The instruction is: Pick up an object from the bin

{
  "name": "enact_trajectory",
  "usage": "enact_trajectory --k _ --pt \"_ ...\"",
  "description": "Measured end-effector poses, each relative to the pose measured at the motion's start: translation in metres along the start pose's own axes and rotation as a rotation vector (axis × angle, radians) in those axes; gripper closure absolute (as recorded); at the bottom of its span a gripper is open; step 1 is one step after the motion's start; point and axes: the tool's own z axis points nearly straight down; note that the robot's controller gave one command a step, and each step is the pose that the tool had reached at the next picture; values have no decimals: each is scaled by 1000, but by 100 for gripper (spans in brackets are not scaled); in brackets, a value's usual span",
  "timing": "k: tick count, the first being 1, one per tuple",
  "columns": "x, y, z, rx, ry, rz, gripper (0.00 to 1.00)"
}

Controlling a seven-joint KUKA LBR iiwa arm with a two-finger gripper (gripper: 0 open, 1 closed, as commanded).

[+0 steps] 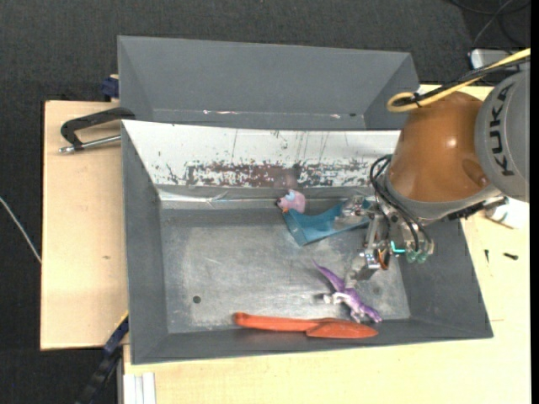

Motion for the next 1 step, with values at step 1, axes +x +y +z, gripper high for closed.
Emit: enact_trajectory --k 1 --pt "-2 0 -4 1 -8 -1 0"
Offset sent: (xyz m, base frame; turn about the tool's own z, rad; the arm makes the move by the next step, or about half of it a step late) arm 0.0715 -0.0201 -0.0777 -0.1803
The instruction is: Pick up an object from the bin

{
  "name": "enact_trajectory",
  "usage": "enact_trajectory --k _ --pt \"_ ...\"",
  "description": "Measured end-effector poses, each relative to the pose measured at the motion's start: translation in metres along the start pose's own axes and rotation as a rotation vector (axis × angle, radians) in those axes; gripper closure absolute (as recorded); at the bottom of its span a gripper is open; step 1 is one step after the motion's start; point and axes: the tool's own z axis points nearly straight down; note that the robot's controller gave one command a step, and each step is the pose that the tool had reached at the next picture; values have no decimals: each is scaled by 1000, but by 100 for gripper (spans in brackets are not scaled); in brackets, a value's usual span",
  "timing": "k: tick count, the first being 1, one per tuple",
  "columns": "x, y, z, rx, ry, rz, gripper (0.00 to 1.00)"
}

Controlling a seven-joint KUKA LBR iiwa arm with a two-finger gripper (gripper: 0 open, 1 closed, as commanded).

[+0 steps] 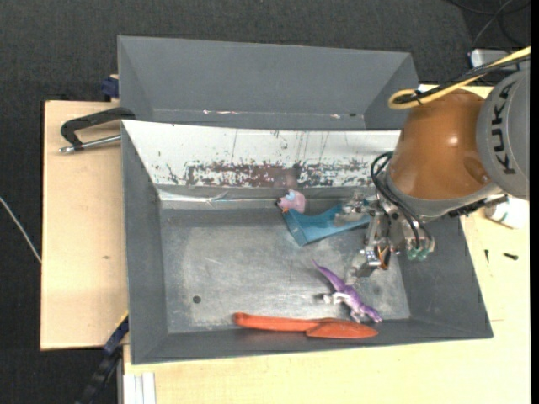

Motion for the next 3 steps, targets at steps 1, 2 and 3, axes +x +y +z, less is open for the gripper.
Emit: enact_trajectory --k 1,2,3 --pt "-45 -11 43 -1 -13 -109 0" --pt "-51 -9 39 -1 -30 -129 0" --pt "-70 -20 33 -1 -11 -127 0"
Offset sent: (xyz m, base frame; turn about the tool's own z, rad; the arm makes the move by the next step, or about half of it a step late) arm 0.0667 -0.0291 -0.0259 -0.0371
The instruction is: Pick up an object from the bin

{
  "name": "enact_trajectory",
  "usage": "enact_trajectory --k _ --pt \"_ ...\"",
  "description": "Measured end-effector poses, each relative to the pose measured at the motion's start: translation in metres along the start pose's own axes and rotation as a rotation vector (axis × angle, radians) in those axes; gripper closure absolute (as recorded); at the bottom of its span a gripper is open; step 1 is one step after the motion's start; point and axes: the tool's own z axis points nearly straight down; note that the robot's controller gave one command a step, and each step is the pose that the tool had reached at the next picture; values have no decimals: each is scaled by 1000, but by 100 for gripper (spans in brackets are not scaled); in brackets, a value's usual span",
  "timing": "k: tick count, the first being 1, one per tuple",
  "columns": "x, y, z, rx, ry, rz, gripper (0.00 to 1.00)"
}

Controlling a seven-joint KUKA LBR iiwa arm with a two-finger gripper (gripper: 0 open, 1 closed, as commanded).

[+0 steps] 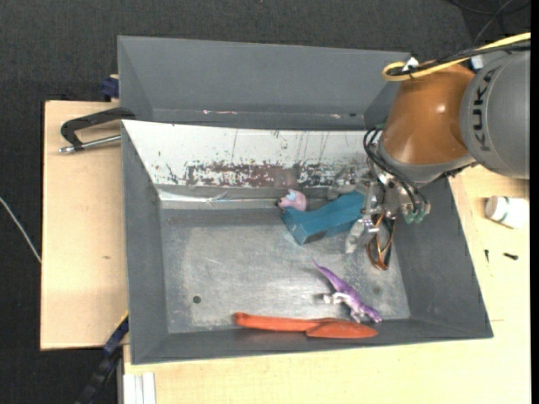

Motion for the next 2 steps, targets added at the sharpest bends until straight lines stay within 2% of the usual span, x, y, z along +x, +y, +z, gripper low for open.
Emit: enact_trajectory --k 1,2 --pt "-4 4 42 -1 0 96 0" --pt "-13 16 43 6 4 -52 100"
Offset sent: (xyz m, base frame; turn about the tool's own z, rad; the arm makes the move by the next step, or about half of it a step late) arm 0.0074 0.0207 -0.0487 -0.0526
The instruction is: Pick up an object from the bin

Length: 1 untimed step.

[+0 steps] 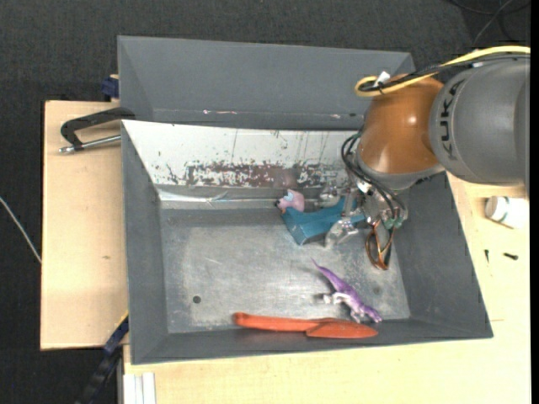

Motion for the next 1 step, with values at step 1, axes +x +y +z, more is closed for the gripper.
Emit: enact_trajectory --k 1 --pt "0 0 0 0 0 0 100"
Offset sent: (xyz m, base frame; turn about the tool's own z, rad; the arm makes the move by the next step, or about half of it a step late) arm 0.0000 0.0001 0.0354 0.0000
